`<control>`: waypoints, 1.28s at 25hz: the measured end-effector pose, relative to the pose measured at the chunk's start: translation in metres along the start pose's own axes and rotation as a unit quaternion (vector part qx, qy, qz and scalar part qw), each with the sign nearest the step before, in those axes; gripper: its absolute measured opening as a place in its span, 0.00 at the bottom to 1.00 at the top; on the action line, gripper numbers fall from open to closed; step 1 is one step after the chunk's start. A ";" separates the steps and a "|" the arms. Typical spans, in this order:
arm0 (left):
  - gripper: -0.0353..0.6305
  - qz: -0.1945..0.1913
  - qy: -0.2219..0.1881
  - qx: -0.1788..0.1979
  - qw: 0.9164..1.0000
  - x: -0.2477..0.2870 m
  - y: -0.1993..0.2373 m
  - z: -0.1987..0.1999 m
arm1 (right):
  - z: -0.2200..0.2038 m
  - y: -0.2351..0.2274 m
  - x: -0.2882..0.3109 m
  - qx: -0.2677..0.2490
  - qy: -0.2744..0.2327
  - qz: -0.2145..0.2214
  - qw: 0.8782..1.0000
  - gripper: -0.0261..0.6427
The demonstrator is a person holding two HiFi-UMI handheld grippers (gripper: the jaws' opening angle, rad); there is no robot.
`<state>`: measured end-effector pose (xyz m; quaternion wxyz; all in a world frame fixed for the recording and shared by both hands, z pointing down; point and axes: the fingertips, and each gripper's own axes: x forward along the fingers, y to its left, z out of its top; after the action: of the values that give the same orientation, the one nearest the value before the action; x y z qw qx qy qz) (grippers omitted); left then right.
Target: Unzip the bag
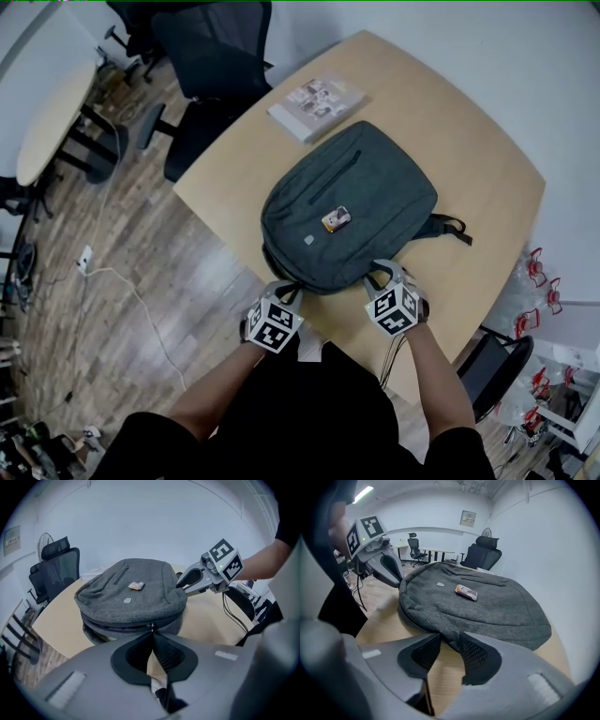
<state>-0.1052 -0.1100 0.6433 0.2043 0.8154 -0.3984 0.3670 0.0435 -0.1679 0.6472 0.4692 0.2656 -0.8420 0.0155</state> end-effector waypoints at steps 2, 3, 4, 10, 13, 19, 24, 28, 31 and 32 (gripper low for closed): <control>0.10 0.008 -0.007 0.009 1.000 -0.001 0.000 -0.002 | -0.001 0.001 -0.005 -0.027 0.004 -0.011 1.000 0.24; 0.11 0.010 -0.009 0.012 1.000 -0.003 0.001 -0.003 | -0.002 0.002 -0.008 -0.036 0.005 -0.016 0.999 0.26; 0.13 0.010 -0.011 0.013 1.000 -0.005 0.001 -0.004 | -0.002 0.004 -0.012 -0.039 0.005 -0.016 0.999 0.26; 0.36 -0.002 -0.061 -0.016 0.998 -0.028 0.014 0.002 | 0.030 0.024 -0.055 0.069 -0.085 0.042 0.993 0.43; 0.35 0.008 -0.136 -0.038 0.990 -0.048 0.029 0.030 | 0.061 0.017 -0.079 0.151 -0.163 0.031 0.975 0.38; 0.18 0.032 -0.249 -0.047 0.967 -0.084 0.043 0.100 | 0.117 -0.014 -0.133 0.217 -0.299 -0.065 0.927 0.04; 0.08 0.024 -0.316 0.001 0.949 -0.108 0.030 0.146 | 0.126 -0.019 -0.159 0.204 -0.321 -0.113 0.918 0.04; 0.08 0.023 -0.331 0.000 0.943 -0.116 0.024 0.159 | 0.122 -0.022 -0.171 0.205 -0.329 -0.132 0.912 0.04; 0.08 0.020 -0.324 -0.005 0.946 -0.114 0.020 0.157 | 0.121 -0.024 -0.178 0.209 -0.338 -0.140 0.907 0.04; 0.08 0.020 -0.324 -0.004 0.946 -0.114 0.019 0.156 | 0.121 -0.025 -0.179 0.209 -0.339 -0.142 0.906 0.04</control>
<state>-0.0994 -0.1619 0.4560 0.0599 0.8814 -0.4608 0.0854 0.0352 -0.1453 0.4314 0.0863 0.4639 -0.8811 0.0330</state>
